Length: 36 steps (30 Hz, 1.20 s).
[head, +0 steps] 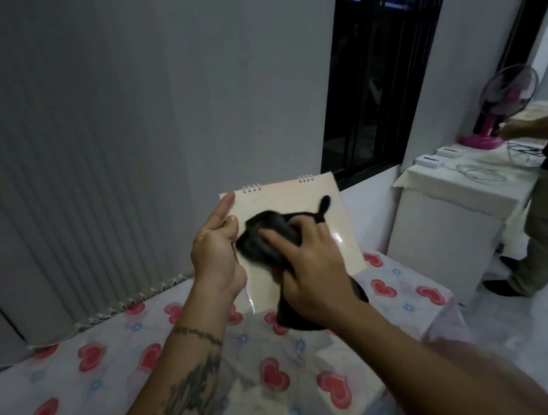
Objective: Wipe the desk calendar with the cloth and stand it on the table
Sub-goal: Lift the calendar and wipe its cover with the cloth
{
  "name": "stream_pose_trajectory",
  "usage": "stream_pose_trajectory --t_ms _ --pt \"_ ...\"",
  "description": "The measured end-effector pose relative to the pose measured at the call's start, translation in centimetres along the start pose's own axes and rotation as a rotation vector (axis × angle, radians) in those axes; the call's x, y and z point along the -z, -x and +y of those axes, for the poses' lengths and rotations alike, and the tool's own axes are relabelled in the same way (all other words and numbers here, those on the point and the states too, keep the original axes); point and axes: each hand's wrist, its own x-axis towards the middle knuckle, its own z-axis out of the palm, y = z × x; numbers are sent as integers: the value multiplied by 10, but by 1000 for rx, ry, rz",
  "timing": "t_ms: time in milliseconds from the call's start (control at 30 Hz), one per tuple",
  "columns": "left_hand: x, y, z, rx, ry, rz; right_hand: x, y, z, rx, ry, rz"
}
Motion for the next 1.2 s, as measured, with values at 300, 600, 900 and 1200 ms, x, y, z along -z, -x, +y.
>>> stream_pose_trajectory --t_ms 300,600,900,1200 --pt "30 -11 19 18 39 98 -5 41 45 14 8 -133" --pt "22 -6 10 68 19 88 6 5 59 -332 95 2" --pt "24 -11 10 45 37 109 13 5 63 -262 161 -42" --pt "10 -9 -7 7 -49 74 -5 -5 18 -40 72 -71"
